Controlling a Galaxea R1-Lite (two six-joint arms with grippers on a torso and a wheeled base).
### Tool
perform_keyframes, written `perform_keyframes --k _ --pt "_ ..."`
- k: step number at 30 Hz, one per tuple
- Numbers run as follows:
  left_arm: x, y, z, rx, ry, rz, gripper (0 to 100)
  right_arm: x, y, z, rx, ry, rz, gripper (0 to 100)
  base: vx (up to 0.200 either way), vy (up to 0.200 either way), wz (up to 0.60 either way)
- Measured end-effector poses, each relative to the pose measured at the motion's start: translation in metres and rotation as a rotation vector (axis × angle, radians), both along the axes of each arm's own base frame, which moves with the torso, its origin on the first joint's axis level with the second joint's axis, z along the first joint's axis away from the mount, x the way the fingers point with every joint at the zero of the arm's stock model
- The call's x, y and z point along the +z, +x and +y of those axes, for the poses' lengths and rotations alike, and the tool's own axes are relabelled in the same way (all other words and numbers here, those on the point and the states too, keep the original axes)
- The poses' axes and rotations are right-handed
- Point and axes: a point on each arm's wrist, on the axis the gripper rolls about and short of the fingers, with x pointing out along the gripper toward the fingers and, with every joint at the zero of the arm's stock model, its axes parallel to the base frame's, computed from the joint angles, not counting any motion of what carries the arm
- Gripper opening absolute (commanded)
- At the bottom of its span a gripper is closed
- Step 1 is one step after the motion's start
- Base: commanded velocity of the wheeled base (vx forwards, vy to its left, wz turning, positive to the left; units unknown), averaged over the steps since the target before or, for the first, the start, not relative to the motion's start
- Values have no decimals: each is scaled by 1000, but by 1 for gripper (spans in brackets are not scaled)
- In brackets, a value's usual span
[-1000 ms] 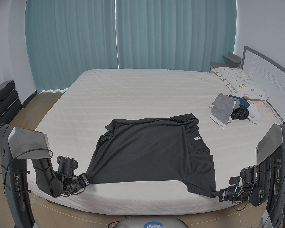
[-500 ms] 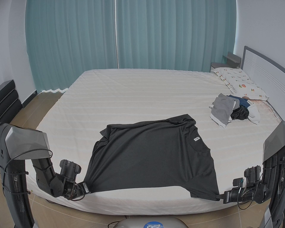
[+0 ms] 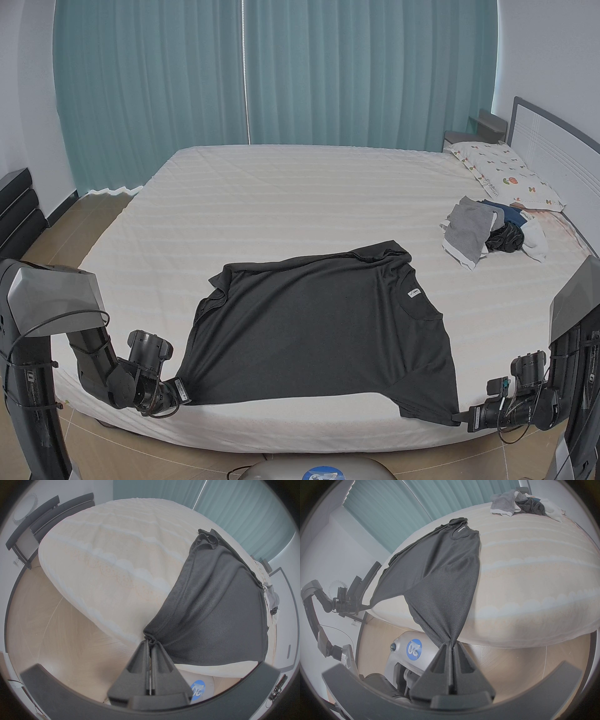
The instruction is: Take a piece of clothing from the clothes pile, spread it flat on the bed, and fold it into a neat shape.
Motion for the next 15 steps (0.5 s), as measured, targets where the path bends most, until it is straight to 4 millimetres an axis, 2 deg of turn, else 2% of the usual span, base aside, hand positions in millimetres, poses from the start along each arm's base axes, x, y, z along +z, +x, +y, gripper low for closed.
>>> perform_keyframes --k 1,3,4,15 --pt "0 0 0 0 0 0 0 -1 0 0 0 0 3 100 0 0 0" --pt "0 0 0 0 0 1 0 -1 0 0 0 0 6 100 0 0 0" --pt "0 -1 0 -1 1 2 100 -1 -1 0 0 0 8 100 0 0 0" --pt "3 0 0 0 0 -5 100 6 7 -4 -38 22 -74 100 0 0 0"
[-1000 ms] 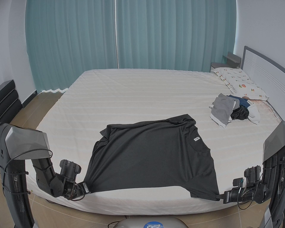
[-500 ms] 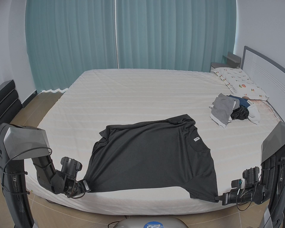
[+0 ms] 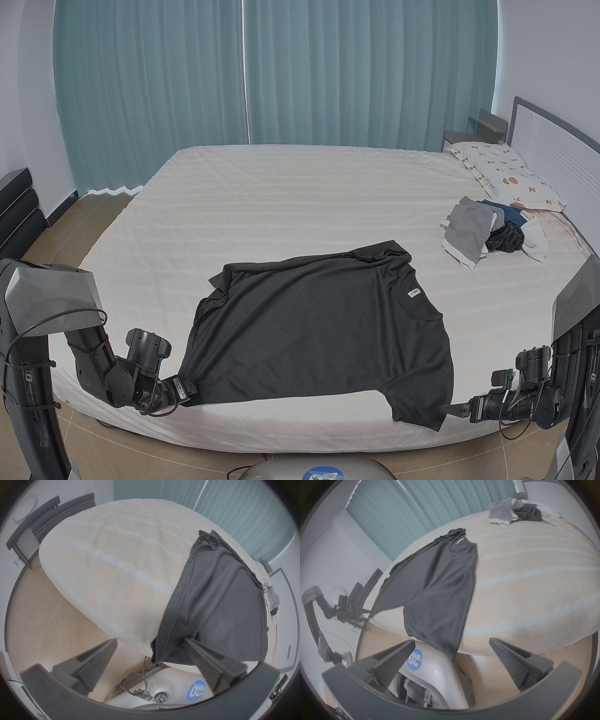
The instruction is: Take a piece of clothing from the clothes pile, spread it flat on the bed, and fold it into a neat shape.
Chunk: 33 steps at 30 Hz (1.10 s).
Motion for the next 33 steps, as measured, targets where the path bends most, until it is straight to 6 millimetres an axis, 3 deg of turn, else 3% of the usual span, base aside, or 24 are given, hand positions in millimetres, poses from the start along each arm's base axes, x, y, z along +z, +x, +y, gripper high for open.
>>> perform_keyframes --k 5,12,21,22,33 --pt "7 1 1 7 -9 -23 100 6 11 -3 -122 105 -14 100 0 0 0" --pt "22 8 9 39 -54 -80 100 10 50 -7 -226 197 -118 100 0 0 0" --pt "39 22 21 88 -345 -121 100 -3 75 -10 -279 184 -160 100 0 0 0" --pt "41 23 22 95 -366 -126 100 -4 76 -10 -280 184 -159 0 0 0 0" --pt "49 30 31 119 -448 -194 100 -16 85 -8 -276 183 -146 0 0 0 0"
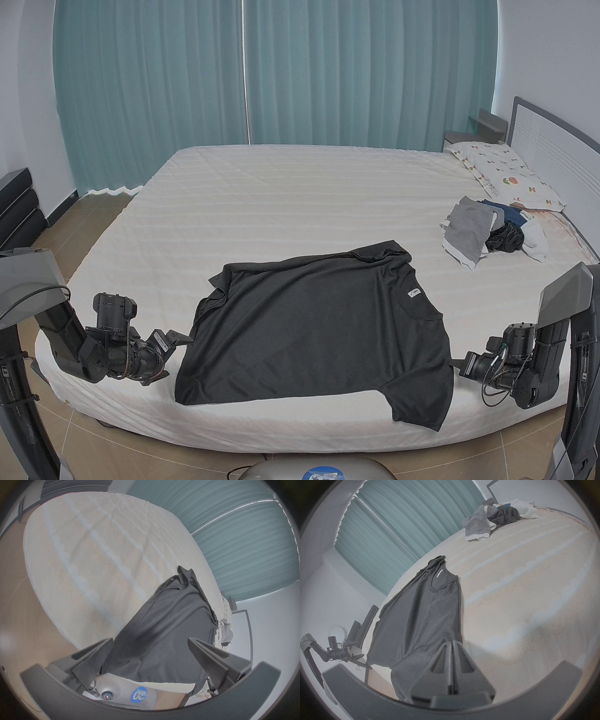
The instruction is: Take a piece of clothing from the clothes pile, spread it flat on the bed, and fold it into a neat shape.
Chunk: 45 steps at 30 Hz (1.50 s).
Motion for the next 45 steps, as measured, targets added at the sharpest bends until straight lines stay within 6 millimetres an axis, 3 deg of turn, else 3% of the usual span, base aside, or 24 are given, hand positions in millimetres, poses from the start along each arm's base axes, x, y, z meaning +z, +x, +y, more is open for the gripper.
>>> perform_keyframes --k 24,25,31,36,45 --pt "-2 -1 0 -2 7 5 100 3 -15 -18 -58 -9 17 0 0 0 0" --pt "-2 0 0 -2 7 4 100 3 -15 -18 -58 -8 11 100 0 0 0" --pt "-2 0 0 -2 5 5 100 8 -1 -15 -50 3 -59 100 0 0 0" --pt "-2 -1 0 -3 5 7 100 11 31 -12 -54 13 -146 100 0 0 0" --pt "-3 -1 0 -5 7 8 100 8 78 -10 -58 64 -156 100 0 0 0"
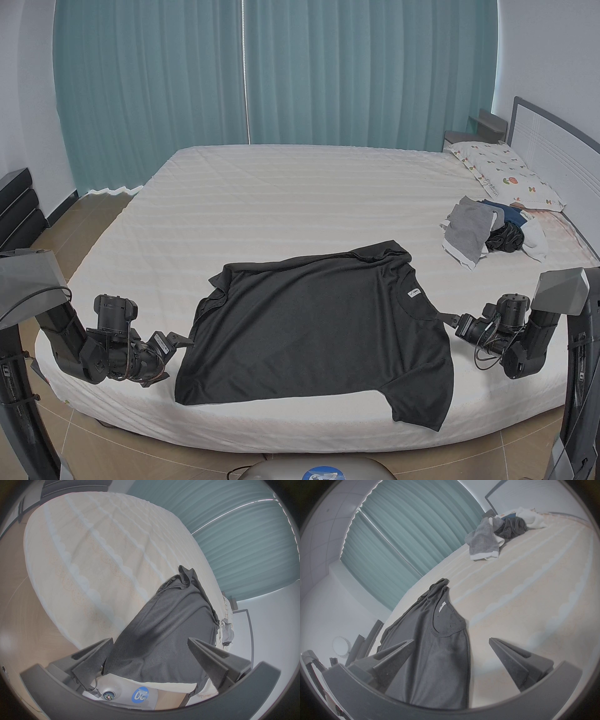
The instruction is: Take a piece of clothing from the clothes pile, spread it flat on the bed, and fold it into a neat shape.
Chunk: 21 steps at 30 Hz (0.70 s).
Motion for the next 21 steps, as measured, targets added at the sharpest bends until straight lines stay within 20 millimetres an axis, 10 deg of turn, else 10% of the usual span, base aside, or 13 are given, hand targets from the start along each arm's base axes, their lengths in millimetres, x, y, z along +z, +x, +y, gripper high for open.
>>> perform_keyframes --k 15,16,21 --pt "-1 1 -1 0 6 0 100 -11 19 12 45 23 50 100 0 0 0" --pt "-1 1 -1 -1 7 1 100 -11 18 13 49 16 49 0 0 0 0" --pt "-2 1 -1 -1 7 1 100 -14 18 16 44 -23 51 0 0 0 0"
